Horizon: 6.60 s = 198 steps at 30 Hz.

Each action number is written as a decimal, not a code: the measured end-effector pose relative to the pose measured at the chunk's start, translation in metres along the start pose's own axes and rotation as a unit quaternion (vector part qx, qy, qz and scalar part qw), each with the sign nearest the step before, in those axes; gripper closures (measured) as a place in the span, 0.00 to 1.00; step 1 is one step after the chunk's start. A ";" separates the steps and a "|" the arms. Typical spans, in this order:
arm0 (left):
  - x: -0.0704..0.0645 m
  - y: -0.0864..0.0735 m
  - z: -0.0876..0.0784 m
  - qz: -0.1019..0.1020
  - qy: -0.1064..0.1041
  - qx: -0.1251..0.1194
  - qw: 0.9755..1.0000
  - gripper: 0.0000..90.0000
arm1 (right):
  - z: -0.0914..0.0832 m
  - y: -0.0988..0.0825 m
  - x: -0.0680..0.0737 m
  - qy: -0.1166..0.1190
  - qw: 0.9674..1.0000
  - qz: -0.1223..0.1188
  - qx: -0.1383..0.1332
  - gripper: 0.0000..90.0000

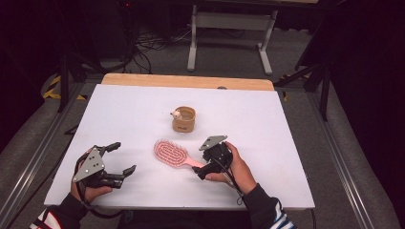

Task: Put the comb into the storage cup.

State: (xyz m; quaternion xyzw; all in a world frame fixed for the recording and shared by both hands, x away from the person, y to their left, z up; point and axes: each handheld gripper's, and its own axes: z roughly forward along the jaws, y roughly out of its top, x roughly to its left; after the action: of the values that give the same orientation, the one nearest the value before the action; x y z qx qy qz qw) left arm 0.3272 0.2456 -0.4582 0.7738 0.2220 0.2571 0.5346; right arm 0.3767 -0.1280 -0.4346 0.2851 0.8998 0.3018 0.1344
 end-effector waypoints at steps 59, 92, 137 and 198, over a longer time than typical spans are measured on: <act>0.001 -0.003 0.009 -0.011 -0.003 0.025 1.000 0.11 | -0.001 -0.006 0.011 -0.031 0.980 -0.063 -0.184 0.77; -0.024 0.048 0.044 -0.004 -0.057 -0.030 0.998 0.16 | -0.025 -0.033 0.025 -0.096 0.952 -0.067 -0.283 0.77; -0.054 0.096 0.118 -0.129 -0.132 -0.072 0.980 0.53 | -0.017 -0.030 0.041 -0.165 0.940 -0.073 -0.291 0.77; -0.024 0.102 0.089 -0.075 -0.107 -0.075 0.989 0.70 | -0.055 -0.045 0.012 -0.154 0.934 -0.051 -0.317 0.36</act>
State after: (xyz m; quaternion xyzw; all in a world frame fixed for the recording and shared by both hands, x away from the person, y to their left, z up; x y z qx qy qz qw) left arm 0.3723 0.1341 -0.3919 0.7355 0.2010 0.1483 0.6298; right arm 0.3248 -0.1753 -0.4204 0.2243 0.7390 0.5162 0.3702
